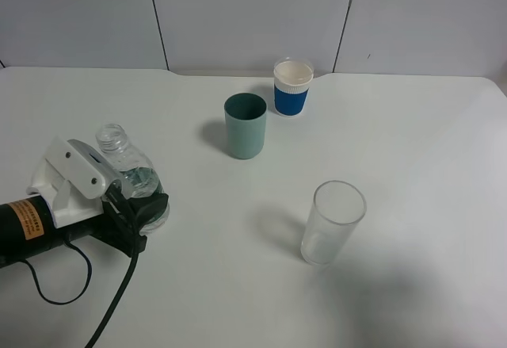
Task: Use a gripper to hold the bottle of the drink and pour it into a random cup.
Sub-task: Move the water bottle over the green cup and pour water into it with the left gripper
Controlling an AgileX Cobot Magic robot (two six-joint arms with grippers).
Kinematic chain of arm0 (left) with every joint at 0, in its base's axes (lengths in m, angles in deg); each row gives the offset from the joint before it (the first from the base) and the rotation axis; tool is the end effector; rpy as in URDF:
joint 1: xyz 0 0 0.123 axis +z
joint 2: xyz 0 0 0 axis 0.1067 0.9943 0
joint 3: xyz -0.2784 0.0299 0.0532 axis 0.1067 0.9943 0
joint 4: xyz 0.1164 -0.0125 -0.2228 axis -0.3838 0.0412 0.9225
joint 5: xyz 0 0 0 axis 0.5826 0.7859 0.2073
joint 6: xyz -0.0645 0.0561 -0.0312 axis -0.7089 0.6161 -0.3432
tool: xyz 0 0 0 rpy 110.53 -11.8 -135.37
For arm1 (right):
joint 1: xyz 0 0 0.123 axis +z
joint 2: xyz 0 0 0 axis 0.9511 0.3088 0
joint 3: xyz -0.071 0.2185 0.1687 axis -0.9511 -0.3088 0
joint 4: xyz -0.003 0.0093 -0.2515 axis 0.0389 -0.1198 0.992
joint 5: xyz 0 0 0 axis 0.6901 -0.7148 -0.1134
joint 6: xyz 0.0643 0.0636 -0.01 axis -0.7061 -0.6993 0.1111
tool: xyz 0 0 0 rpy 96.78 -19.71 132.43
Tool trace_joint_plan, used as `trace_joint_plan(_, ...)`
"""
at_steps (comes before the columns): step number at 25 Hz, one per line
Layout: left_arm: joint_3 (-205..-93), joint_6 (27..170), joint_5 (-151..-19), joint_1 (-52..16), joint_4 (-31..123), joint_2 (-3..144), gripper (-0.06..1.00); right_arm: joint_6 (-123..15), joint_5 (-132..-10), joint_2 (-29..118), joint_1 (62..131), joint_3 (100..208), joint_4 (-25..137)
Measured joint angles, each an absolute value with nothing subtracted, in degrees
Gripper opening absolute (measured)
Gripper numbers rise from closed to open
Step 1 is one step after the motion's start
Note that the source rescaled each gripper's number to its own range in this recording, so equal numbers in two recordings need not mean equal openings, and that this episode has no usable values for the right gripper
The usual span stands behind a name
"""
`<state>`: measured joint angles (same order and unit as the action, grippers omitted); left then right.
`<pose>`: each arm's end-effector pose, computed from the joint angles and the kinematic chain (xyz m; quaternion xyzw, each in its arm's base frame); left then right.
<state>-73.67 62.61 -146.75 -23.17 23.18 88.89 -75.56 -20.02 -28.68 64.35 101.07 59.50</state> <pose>0.1543 -0.1008 0.1201 0.2688 0.7982 -0.1786 0.5086 -0.0018 0.0068 0.2716 0.0476 0.8546 0.0010 0.5171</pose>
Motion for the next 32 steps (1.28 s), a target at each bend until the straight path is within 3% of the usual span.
trace_joint_plan(25, -73.94, 55.74, -124.63, -23.17, 23.23, 71.13, 0.00, -75.56, -20.02, -28.68, 64.35, 101.07, 59.50)
trace_joint_plan(32, -79.25, 54.64, -109.25, -23.17, 23.01, 64.79, 0.00, -75.56, -20.02, -28.68, 64.35, 101.07, 59.50)
